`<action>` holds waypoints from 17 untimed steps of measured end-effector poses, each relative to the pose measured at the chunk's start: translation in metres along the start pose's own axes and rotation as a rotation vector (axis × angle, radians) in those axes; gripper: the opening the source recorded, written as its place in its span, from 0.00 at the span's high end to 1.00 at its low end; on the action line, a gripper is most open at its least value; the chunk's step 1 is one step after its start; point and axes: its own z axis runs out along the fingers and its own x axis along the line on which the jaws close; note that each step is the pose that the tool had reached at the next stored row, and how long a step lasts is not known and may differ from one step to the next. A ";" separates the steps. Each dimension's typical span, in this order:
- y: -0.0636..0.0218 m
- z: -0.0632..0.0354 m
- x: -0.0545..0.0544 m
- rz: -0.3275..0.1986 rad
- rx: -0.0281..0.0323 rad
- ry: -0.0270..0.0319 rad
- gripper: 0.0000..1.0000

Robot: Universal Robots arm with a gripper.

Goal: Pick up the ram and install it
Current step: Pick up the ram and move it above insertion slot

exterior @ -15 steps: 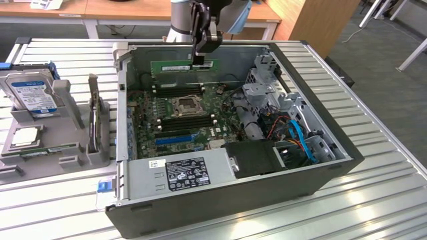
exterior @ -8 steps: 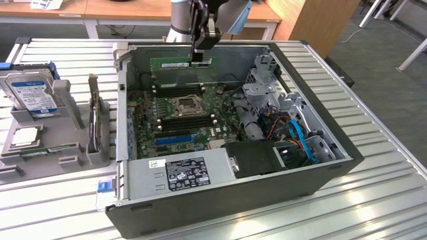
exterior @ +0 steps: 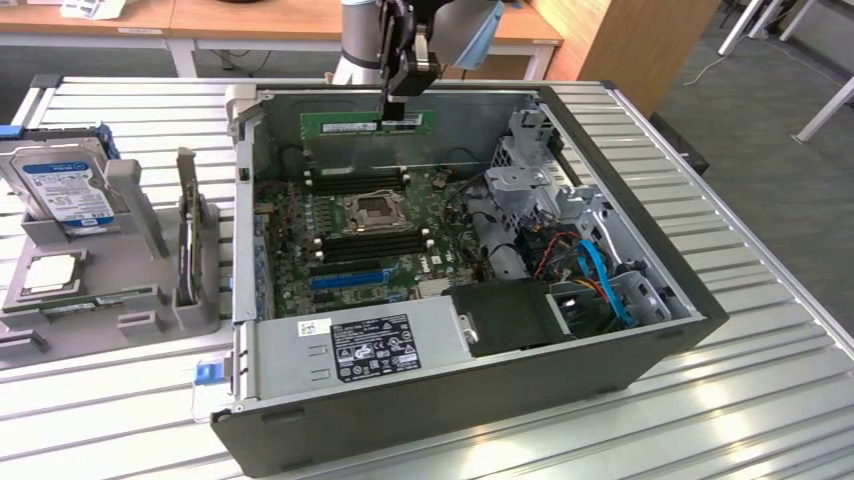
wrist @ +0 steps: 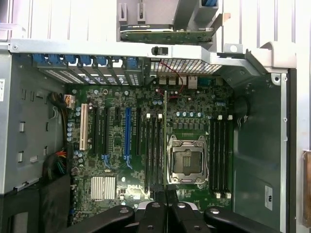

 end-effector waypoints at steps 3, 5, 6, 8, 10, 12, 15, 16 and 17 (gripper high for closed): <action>0.0000 0.0000 0.000 0.000 0.0000 0.0000 0.89; 0.0000 0.0011 0.000 0.000 0.0000 -0.0002 0.89; -0.0001 0.0020 0.000 0.000 0.0000 0.0000 0.89; -0.0002 0.0041 0.000 0.000 0.0000 -0.0001 0.89; -0.0003 0.0062 0.000 0.000 0.0000 0.0000 0.89; -0.0004 0.0088 0.000 0.000 0.0000 -0.0001 0.89; -0.0006 0.0133 0.000 0.000 0.0000 0.0000 0.89; -0.0007 0.0147 0.000 0.000 0.0000 0.0000 0.89; -0.0008 0.0162 0.001 0.000 0.0000 0.0000 0.89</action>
